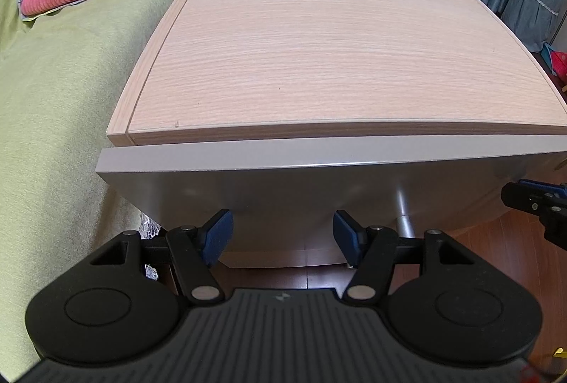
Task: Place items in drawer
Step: 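Pull the right gripper back away from the closed drawer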
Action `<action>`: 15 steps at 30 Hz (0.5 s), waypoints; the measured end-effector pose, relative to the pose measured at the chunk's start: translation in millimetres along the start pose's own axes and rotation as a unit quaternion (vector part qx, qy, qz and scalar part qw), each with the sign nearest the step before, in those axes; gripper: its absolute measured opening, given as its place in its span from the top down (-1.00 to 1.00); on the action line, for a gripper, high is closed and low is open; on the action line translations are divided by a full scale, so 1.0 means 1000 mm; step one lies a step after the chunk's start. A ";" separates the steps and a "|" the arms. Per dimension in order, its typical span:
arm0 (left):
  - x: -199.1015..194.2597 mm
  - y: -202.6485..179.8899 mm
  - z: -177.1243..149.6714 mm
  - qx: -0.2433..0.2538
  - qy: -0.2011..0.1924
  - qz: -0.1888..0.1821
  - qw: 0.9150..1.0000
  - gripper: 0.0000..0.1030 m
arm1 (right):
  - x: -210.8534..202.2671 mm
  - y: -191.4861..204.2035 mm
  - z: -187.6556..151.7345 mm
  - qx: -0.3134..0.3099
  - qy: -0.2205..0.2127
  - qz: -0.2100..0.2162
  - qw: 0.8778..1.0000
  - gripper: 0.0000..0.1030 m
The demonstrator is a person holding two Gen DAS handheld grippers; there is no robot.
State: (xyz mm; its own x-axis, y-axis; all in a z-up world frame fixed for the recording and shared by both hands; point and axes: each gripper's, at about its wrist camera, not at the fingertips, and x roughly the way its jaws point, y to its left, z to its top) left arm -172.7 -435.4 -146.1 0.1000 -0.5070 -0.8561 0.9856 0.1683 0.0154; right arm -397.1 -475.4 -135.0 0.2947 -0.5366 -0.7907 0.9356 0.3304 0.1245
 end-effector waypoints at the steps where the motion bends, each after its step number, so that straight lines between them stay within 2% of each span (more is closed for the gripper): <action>1: 0.000 0.000 0.000 0.000 0.000 0.000 1.000 -0.24 | 0.000 0.000 0.000 0.000 0.000 0.000 1.000 0.71; 13: -0.003 -0.002 0.001 0.002 -0.004 0.005 1.000 -0.24 | -0.001 0.004 0.000 -0.007 -0.006 -0.001 1.000 0.69; 15: -0.008 -0.001 0.000 -0.002 -0.005 0.005 1.000 -0.26 | -0.006 0.005 -0.003 -0.013 -0.013 0.000 1.000 0.60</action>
State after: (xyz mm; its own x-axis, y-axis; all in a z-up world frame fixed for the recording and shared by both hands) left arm -175.0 -431.3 -139.6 0.1121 -0.5139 -0.8505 0.9839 0.1776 0.0224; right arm -394.8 -468.2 -131.0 0.2992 -0.5571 -0.7747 0.9305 0.3503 0.1075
